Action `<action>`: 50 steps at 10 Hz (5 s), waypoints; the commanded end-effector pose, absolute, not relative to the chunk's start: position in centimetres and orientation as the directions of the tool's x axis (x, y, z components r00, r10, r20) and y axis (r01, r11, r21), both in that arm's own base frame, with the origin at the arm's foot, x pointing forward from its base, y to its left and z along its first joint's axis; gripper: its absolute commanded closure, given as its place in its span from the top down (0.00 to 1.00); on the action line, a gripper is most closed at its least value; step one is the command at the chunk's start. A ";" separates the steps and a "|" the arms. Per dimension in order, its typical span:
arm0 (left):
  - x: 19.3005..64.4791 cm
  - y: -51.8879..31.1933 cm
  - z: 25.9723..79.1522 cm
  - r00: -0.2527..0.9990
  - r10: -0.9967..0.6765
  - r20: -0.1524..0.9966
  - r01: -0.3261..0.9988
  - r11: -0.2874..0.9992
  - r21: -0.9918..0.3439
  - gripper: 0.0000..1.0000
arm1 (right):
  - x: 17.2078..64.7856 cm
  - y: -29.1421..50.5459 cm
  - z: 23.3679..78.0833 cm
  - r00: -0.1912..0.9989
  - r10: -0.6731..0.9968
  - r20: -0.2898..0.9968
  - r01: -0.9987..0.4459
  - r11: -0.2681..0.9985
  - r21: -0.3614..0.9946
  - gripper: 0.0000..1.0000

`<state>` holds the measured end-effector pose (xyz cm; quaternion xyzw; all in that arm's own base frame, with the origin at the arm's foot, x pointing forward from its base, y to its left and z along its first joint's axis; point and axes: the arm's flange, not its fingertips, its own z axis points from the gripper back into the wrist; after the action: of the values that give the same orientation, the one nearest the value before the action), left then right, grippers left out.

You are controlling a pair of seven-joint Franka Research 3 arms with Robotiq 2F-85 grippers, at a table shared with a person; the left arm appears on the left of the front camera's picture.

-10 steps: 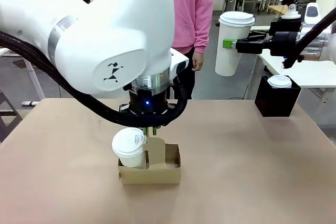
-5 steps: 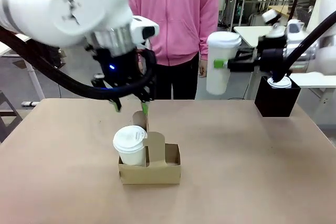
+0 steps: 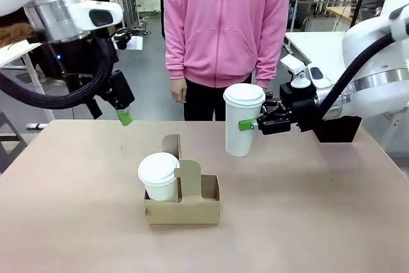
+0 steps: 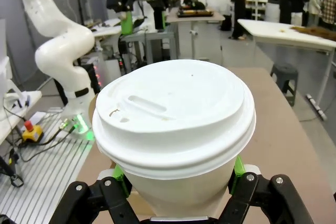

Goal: Pour a drink into a cup and package it in a carrier.
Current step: Insert the held 600 ml Paper Cup into the Cup Carrier.

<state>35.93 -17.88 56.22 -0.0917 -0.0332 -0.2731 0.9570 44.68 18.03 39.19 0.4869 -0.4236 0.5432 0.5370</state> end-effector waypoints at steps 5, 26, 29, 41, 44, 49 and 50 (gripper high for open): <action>36.1 -16.8 55.7 0.790 -0.602 0.118 0.609 0.749 -0.262 1.00 | 44.7 19.0 39.2 0.030 0.121 0.992 -0.990 -0.135 0.046 0.80; 38.1 -4.4 45.9 0.657 -0.624 0.424 0.754 0.559 -0.345 1.00 | 43.8 29.9 28.0 0.001 0.231 0.973 -0.822 -0.554 0.132 0.80; 38.1 -4.4 45.9 0.657 -0.624 0.424 0.754 0.559 -0.345 1.00 | 43.9 30.0 26.4 -0.069 0.246 0.967 -0.806 -0.585 0.091 0.80; 38.1 -4.4 45.9 0.657 -0.624 0.424 0.754 0.559 -0.345 1.00 | 46.7 10.6 36.7 0.029 0.410 0.912 -0.996 -0.066 0.061 1.00; 38.1 -4.4 45.9 0.657 -0.624 0.424 0.754 0.559 -0.345 1.00 | 43.8 0.5 39.6 0.429 0.433 0.793 -0.884 0.380 0.271 1.00; 38.1 -4.4 45.9 0.657 -0.624 0.424 0.754 0.559 -0.345 1.00 | 40.3 -3.8 39.0 0.494 0.371 0.786 -0.823 0.490 0.287 1.00; 38.1 -4.4 45.9 0.657 -0.624 0.424 0.754 0.559 -0.345 1.00 | 41.1 -4.4 38.8 0.485 0.397 0.779 -0.830 0.491 0.265 1.00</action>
<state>38.05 -4.23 45.79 -0.2516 -0.1294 -0.4013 0.8712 40.75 -4.19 38.59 0.3294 -0.3301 0.3833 0.7972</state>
